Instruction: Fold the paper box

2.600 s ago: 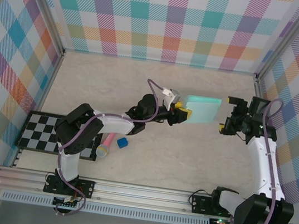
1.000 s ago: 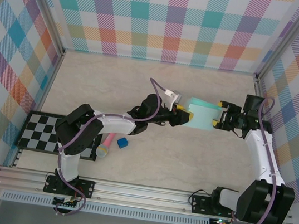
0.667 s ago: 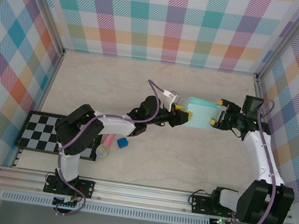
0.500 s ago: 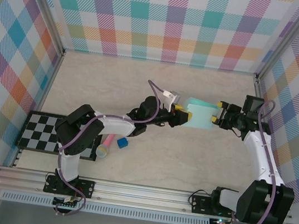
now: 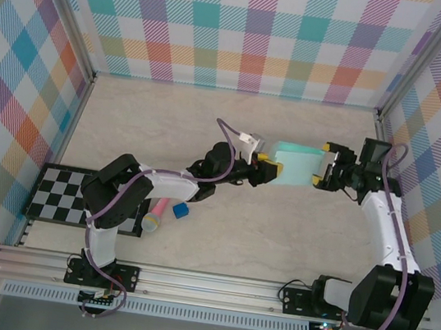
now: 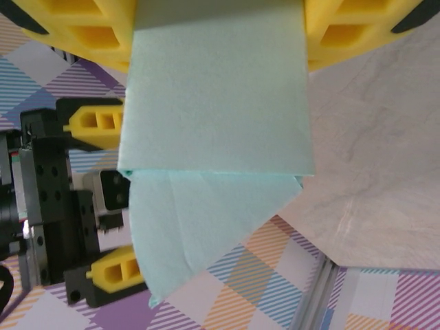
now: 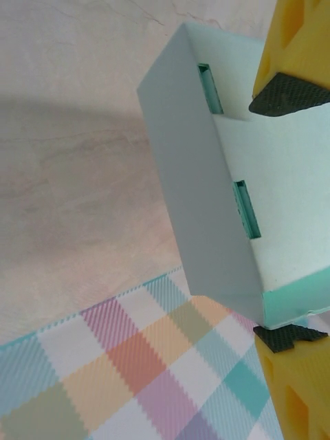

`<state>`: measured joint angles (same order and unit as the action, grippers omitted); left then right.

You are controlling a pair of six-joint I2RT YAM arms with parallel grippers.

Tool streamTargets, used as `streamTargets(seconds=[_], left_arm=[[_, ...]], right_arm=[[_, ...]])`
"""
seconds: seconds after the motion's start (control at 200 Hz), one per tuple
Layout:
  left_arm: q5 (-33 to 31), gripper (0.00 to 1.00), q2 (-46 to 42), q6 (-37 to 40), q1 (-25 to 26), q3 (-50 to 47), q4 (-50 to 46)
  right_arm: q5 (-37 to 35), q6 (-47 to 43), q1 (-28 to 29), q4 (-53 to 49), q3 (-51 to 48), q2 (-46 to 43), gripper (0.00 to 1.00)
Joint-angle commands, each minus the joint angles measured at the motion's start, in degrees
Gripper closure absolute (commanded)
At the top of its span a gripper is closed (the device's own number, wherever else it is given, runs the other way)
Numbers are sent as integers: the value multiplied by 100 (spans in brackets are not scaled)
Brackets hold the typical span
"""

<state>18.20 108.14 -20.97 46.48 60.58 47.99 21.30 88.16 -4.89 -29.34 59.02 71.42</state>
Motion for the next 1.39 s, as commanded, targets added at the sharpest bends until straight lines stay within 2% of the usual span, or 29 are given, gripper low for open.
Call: streamTargets(seconds=[0.0, 0.07, 0.15, 0.19, 0.29, 0.31, 0.39, 0.43, 0.52, 0.64, 0.825, 0.99, 1.11, 1.39], left_arm=[[-209, 89, -323, 496, 13, 270, 90], [-238, 89, -320, 670, 24, 326, -168], [-235, 89, -313, 832, 41, 422, -436], [-145, 89, -294, 928, 41, 491, -566], [124, 89, -263, 1446, 82, 694, -1070], [139, 89, -272, 1633, 105, 708, -1184], [127, 89, -314, 2335, 170, 753, -1653], [149, 89, -335, 2619, 176, 754, -1814], [214, 89, -394, 3098, 180, 728, -2003], [230, 89, -377, 3409, 178, 771, -2146], [234, 89, -225, 3377, 179, 662, -1836], [400, 89, -137, 3310, 184, 539, -1521], [457, 89, -97, 3361, 180, 525, -1504], [392, 89, 32, 3380, 178, 481, -1471]], right_arm=[[6, -2613, 93, -486, 943, 157, 18], [-376, -3713, 353, -1044, 1528, 231, 17], [-217, -5179, 634, -1102, 1894, 241, 18], [-449, -5933, 880, -1252, 2071, 255, 16], [-549, -8009, 1264, -1259, 2130, 272, 21], [-575, -8406, 1297, -1242, 2102, 263, 25], [-821, -9136, 1315, -1203, 2109, 279, 53], [-867, -9180, 1312, -1347, 2313, 391, 64], [-157, -9211, 1307, -1960, 3011, 841, 83], [627, -9039, 1326, -2563, 3557, 1348, 99], [733, -8880, 1334, -2877, 3204, 1286, 100], [1041, -8944, 1366, -3242, 2905, 1618, 100], [735, -8992, 1596, -3388, 2785, 1857, 100], [711, -8797, 1881, -3255, 2487, 2214, 100]])
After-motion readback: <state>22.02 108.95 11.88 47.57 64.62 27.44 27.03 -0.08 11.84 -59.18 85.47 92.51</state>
